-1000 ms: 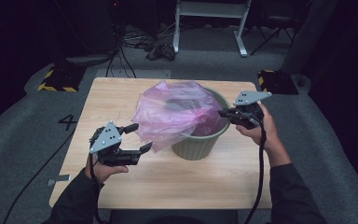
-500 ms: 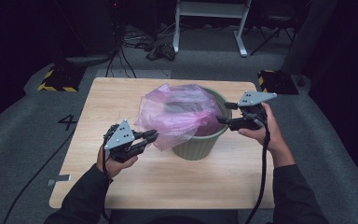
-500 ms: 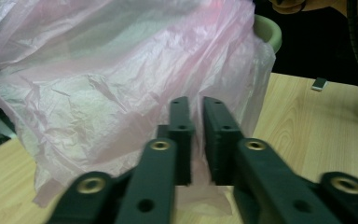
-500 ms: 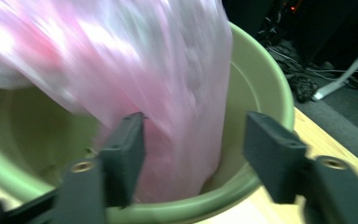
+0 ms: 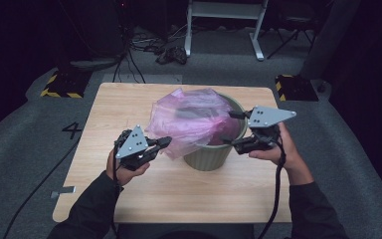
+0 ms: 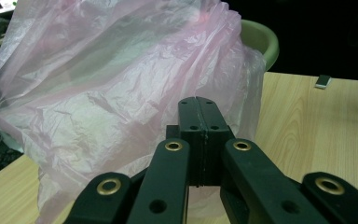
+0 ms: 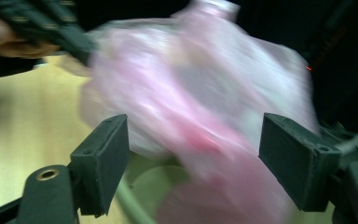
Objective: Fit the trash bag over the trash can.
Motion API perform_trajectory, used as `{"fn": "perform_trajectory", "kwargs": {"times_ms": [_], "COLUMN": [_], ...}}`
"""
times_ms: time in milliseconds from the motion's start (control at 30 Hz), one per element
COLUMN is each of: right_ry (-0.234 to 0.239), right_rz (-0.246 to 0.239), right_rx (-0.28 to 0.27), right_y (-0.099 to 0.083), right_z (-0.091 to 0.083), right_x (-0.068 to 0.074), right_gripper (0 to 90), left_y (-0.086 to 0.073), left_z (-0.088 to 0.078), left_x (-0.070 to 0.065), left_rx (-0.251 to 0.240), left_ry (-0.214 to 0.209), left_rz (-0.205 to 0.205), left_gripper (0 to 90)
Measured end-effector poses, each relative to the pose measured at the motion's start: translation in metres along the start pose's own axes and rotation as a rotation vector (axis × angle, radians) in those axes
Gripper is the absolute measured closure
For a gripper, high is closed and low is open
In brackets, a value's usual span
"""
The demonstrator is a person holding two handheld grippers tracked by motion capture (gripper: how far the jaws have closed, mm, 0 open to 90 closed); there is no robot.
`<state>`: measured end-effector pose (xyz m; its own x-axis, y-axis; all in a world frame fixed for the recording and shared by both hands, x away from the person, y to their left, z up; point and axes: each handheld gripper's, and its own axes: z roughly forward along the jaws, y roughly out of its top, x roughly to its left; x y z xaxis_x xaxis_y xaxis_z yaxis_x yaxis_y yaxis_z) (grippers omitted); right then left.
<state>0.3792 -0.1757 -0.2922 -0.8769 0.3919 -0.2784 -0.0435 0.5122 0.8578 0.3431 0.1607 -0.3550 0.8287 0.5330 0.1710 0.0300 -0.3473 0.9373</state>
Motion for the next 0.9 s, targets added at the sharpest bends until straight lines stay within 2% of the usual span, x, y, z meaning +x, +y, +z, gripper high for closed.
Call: {"fn": "perform_trajectory", "kwargs": {"times_ms": [100,200,233,267,367,467,567,633,667,733,800,900], "right_ry": [0.034,0.036,0.023,0.012,0.029,0.042,0.036,0.032,0.027,0.014,0.008,0.011], "right_rz": [-0.043,-0.045,-0.047,-0.047,-0.031,-0.022,-0.018,-0.009,-0.004,0.007,0.028,0.038], "right_rx": [0.032,0.066,0.08,0.089,0.089,0.088,0.087,0.08,0.076,0.066,0.049,0.037], "right_y": [0.007,0.009,0.008,0.007,0.001,-0.005,-0.009,-0.011,-0.012,-0.015,-0.02,-0.026], "right_z": [0.013,0.027,0.031,0.034,0.039,0.04,0.037,0.033,0.03,0.024,0.017,0.009], "right_x": [0.011,0.014,0.014,0.013,0.01,0.009,0.008,0.006,0.005,0.003,-0.001,-0.005], "right_gripper": [24.3,30.6,37.0,47.9,71.4,83.3,86.9,87.0,86.9,86.9,86.6,85.6], "left_y": [0.004,0.008,0.01,0.011,0.013,0.013,0.012,0.012,0.011,0.007,0.003,-0.002], "left_z": [0.004,0.007,0.008,0.009,0.01,0.01,0.006,0.003,0.0,-0.008,-0.015,-0.021], "left_x": [-0.003,-0.007,-0.008,-0.009,-0.01,-0.01,-0.01,-0.011,-0.011,-0.009,-0.006,0.002], "left_rx": [-0.004,-0.001,-0.008,-0.011,-0.012,-0.015,-0.032,-0.028,-0.022,-0.043,-0.059,-0.058], "left_ry": [-0.012,-0.018,-0.02,-0.025,-0.031,-0.03,-0.027,0.011,0.029,0.047,0.066,0.059], "left_rz": [0.015,0.035,0.038,0.041,0.044,0.039,0.024,0.011,0.009,-0.011,-0.03,-0.074], "left_gripper": [89.9,89.9,89.9,89.8,89.0,84.4,73.4,57.1,52.1,43.2,40.2,39.7]}}
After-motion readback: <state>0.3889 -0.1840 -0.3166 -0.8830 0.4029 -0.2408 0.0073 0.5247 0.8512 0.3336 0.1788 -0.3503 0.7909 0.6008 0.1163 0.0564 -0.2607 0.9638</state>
